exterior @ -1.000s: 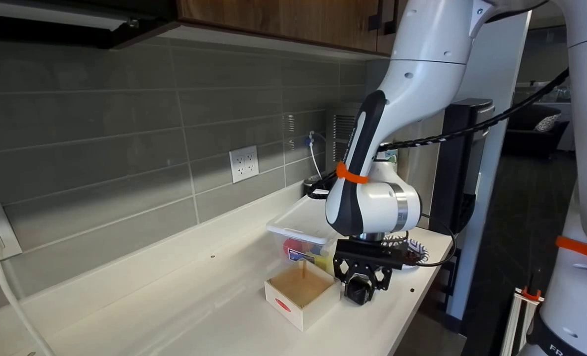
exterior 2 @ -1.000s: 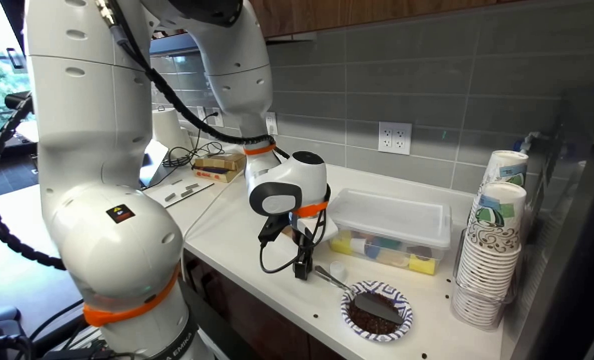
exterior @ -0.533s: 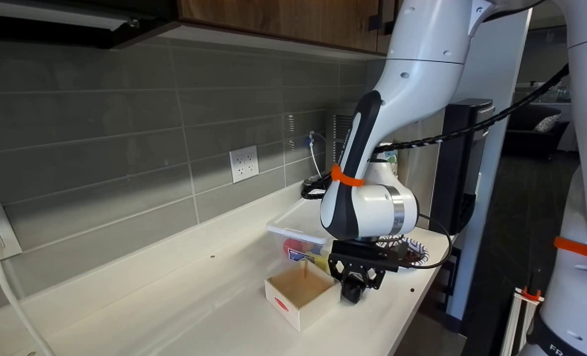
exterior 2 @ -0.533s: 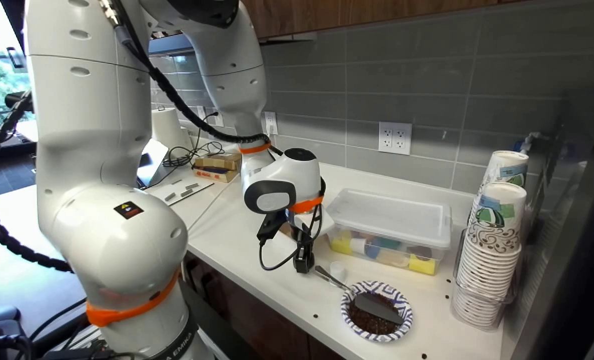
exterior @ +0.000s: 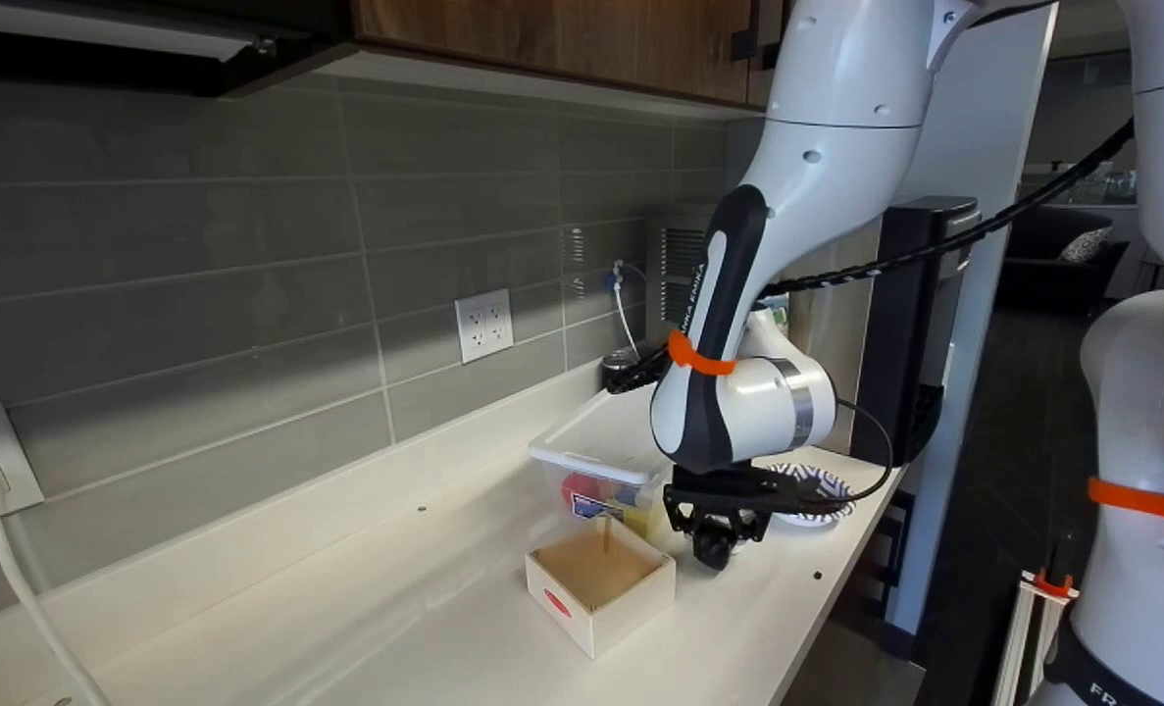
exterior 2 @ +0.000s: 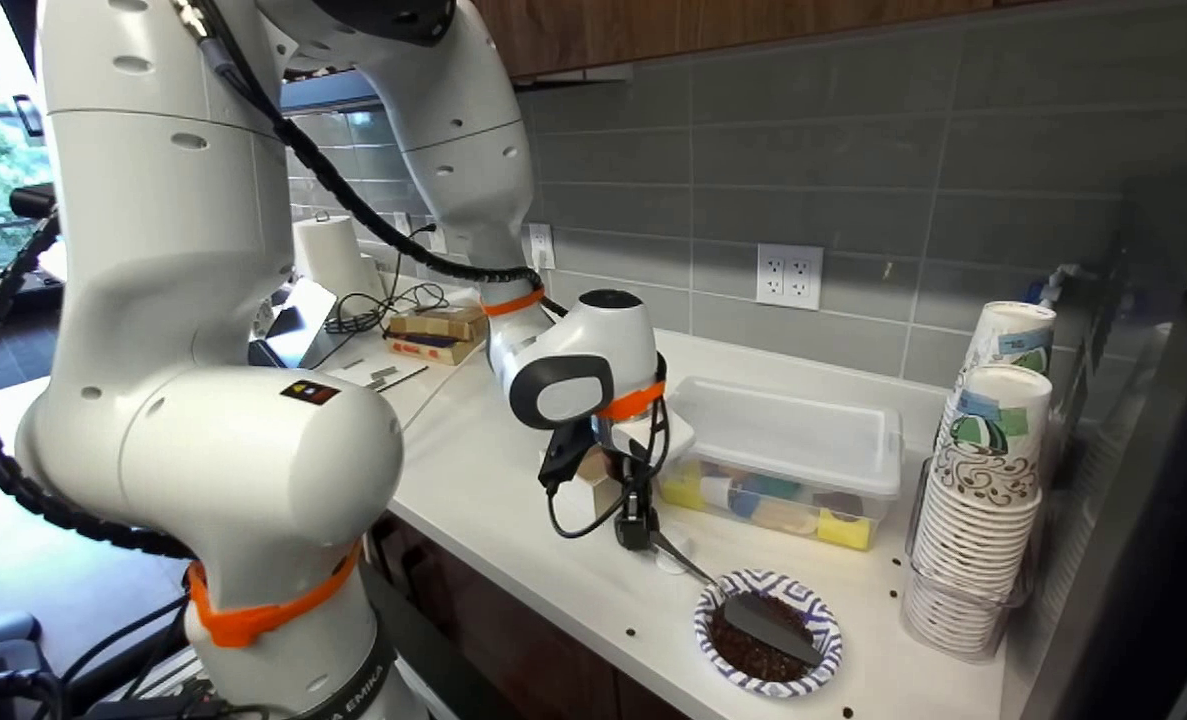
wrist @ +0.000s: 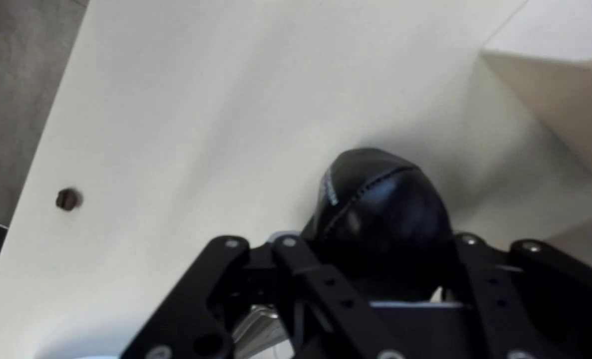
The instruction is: Remove the coffee pod from the brown box, then put the black object in the brown box
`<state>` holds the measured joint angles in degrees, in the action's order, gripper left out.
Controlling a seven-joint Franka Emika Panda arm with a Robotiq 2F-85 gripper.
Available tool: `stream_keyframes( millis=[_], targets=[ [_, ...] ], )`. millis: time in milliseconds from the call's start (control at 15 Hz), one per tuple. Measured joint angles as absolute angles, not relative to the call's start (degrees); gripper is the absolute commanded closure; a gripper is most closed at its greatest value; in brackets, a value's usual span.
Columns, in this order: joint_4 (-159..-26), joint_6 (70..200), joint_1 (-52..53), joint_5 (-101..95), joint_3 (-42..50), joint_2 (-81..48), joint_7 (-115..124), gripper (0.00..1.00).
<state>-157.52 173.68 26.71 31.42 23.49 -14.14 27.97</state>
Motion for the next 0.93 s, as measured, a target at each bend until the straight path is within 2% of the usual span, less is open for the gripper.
stream_keyframes(
  millis=[200, 400, 667, 933],
  targets=[
    [-157.5, 170.8, 38.5, 25.2, 36.8, -14.4, 32.7, 0.86],
    [-157.1, 164.7, 48.6, 20.5, 46.0, -13.0, 38.0, 0.86],
    [-156.9, 158.7, 60.1, 11.6, 55.2, -8.4, 48.5, 0.86],
    [-155.2, 154.8, 65.9, 3.3, 60.0, -2.9, 58.2, 0.86]
  ],
)
